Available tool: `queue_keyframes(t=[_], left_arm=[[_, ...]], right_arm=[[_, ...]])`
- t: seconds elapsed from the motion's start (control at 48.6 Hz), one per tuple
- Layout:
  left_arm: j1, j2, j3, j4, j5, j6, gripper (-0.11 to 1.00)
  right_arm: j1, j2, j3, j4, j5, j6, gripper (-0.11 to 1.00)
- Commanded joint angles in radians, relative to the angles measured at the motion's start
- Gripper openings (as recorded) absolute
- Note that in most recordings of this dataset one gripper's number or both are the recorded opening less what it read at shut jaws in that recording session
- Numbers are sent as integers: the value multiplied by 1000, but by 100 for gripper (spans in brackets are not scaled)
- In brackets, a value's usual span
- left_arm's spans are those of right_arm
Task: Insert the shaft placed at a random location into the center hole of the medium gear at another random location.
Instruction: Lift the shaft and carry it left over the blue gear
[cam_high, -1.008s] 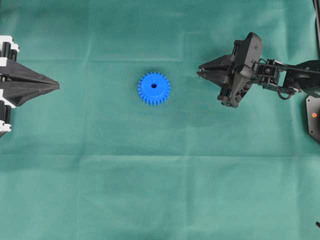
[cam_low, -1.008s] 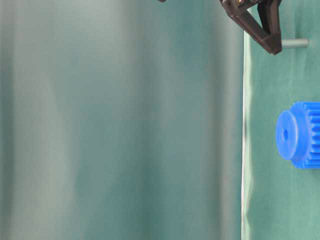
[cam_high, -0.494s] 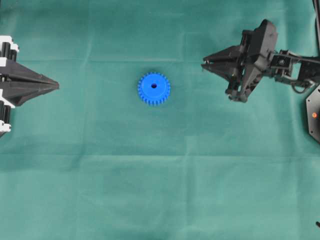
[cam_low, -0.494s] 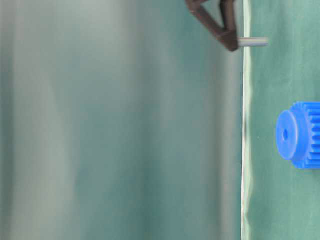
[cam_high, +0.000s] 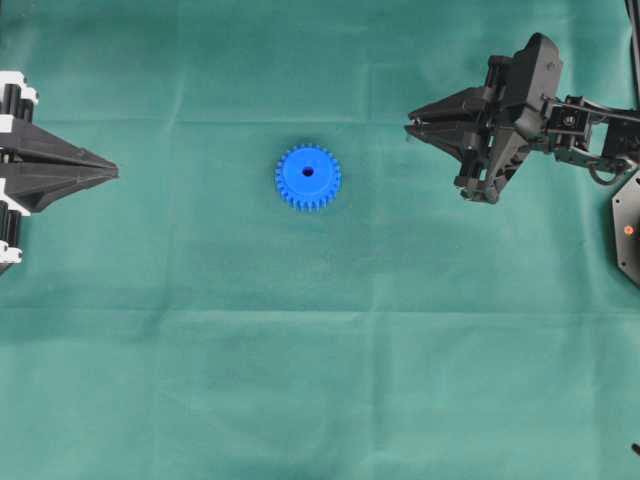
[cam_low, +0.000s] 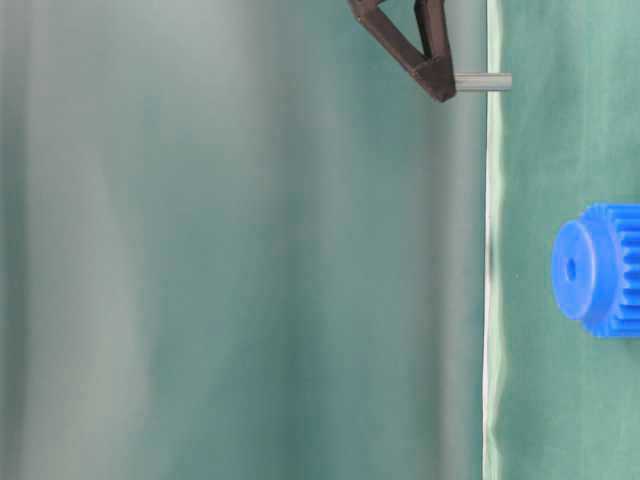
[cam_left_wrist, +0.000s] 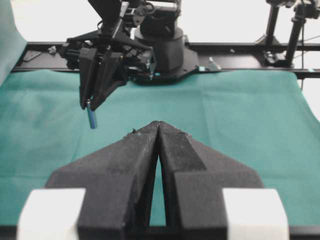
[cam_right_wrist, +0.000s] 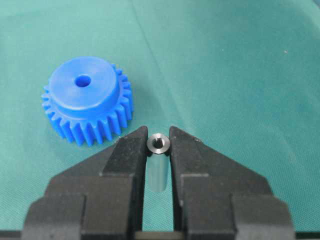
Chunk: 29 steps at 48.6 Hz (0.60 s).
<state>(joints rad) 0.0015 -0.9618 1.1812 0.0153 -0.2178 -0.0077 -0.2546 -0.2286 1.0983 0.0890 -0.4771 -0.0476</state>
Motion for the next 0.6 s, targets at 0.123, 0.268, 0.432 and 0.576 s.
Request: queue_keyframes(t=[0.123, 0.268, 0.432, 0.576], left_arm=[[2, 3, -12, 2, -9, -2, 0], [2, 5, -12, 2, -8, -2, 0], [0, 8, -12, 2, -8, -2, 0], [0, 9, -12, 2, -8, -2, 0]], right_arm=[[31, 15, -51, 3, -5, -3, 14], [61, 64, -103, 3, -6, 0, 14], [98, 132, -183, 5, -6, 0, 14], [120, 192, -265, 5, 0, 0, 14]])
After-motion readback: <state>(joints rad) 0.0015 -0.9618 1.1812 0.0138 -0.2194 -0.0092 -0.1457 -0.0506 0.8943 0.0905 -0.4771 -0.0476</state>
